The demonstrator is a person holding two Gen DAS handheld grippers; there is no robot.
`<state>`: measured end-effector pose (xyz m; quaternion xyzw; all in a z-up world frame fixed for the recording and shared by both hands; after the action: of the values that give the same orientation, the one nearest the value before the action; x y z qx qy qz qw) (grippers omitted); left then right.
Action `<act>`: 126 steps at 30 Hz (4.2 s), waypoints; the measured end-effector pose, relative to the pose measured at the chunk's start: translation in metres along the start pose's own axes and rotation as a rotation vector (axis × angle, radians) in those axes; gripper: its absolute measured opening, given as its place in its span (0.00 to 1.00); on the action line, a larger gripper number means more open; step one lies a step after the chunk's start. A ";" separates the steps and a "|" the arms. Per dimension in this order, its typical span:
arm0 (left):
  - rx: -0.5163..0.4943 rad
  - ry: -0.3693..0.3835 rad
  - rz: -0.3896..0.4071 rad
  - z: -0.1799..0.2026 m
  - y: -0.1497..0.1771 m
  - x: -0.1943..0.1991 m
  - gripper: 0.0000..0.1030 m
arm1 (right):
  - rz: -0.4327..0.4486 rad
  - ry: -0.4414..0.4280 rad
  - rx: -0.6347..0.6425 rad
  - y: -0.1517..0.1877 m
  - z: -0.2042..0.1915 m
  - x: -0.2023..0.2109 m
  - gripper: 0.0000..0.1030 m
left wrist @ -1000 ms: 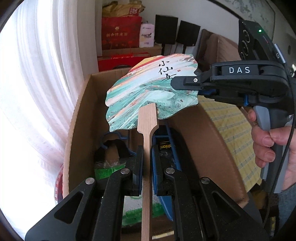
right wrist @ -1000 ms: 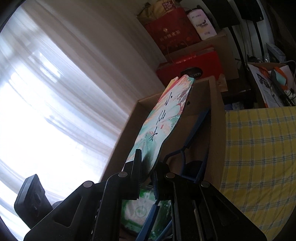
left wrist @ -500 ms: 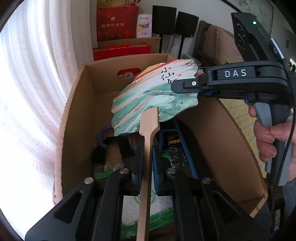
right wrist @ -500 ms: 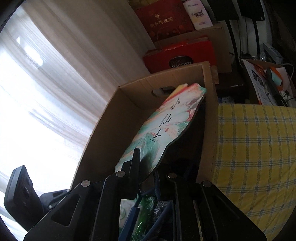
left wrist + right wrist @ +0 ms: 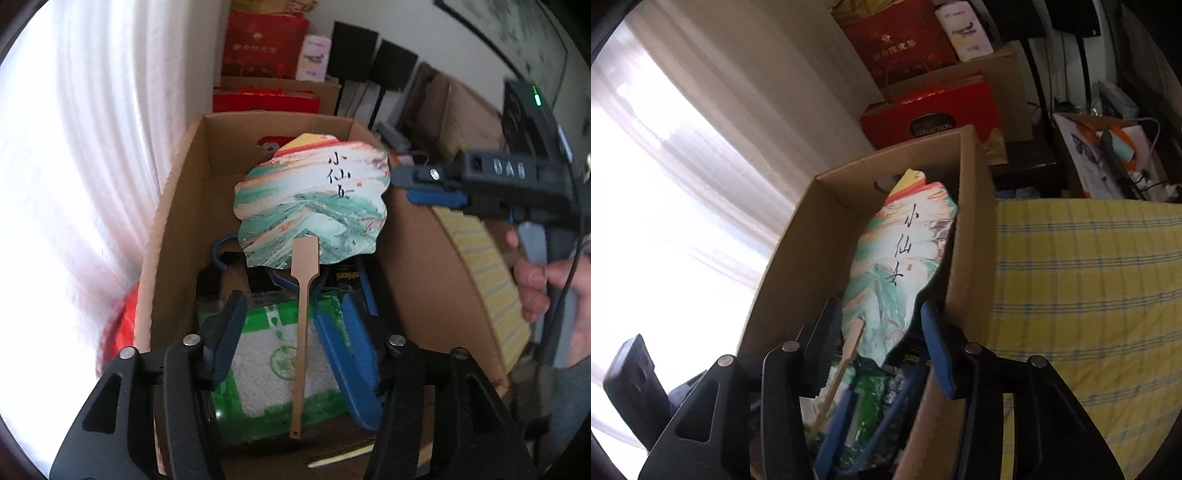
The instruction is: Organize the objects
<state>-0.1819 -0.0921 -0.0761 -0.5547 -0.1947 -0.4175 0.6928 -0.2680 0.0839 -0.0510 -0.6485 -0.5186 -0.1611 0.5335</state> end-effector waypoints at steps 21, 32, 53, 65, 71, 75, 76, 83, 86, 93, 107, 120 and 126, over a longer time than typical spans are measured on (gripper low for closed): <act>0.028 0.037 0.049 0.017 0.009 0.028 0.66 | 0.017 0.092 0.101 0.010 -0.018 0.011 0.39; 0.045 0.057 0.031 0.017 0.017 0.022 0.66 | -0.086 0.321 0.173 -0.004 -0.034 -0.054 0.37; 0.033 0.011 0.103 0.036 0.020 0.045 0.91 | 0.109 0.286 0.250 0.022 -0.042 0.031 0.62; 0.081 -0.072 0.097 0.045 0.031 0.050 1.00 | 0.197 0.335 0.250 0.072 -0.007 0.097 0.83; 0.100 -0.085 0.099 0.049 0.040 0.050 1.00 | 0.223 0.373 0.228 0.095 0.012 0.121 0.90; 0.084 -0.084 0.072 0.061 0.047 0.049 1.00 | 0.247 0.378 0.196 0.113 0.021 0.134 1.00; 0.075 -0.081 0.065 0.066 0.050 0.051 1.00 | 0.253 0.388 0.188 0.119 0.024 0.138 1.00; 0.053 -0.081 0.080 0.089 0.066 0.062 1.00 | 0.269 0.461 0.164 0.143 0.041 0.159 1.00; 0.055 -0.070 0.113 0.096 0.070 0.069 1.00 | 0.272 0.476 0.144 0.153 0.047 0.167 1.00; 0.061 -0.051 0.132 0.111 0.081 0.081 1.00 | 0.287 0.500 0.099 0.176 0.060 0.185 1.00; 0.007 -0.095 0.127 0.142 0.100 0.091 1.00 | 0.309 0.564 0.090 0.202 0.064 0.207 1.00; 0.006 -0.152 0.145 0.146 0.106 0.102 1.00 | 0.313 0.580 0.092 0.210 0.057 0.211 1.00; 0.010 -0.163 0.146 0.142 0.104 0.103 1.00 | 0.311 0.581 0.090 0.212 0.056 0.211 1.00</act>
<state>-0.0125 0.0067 -0.0196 -0.5961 -0.2113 -0.3186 0.7060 -0.0214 0.2599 -0.0227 -0.6226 -0.2462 -0.2330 0.7053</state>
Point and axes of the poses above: each gripper's, at about its wrist camera, not at the fingertips, and x roughly against the way its jaws point, z to its right, y to its underside, the point moved 4 cm from there along -x, roughly the way its jaws point, and after that the axes turned 8 degrees about y, right-handed, at the moved point
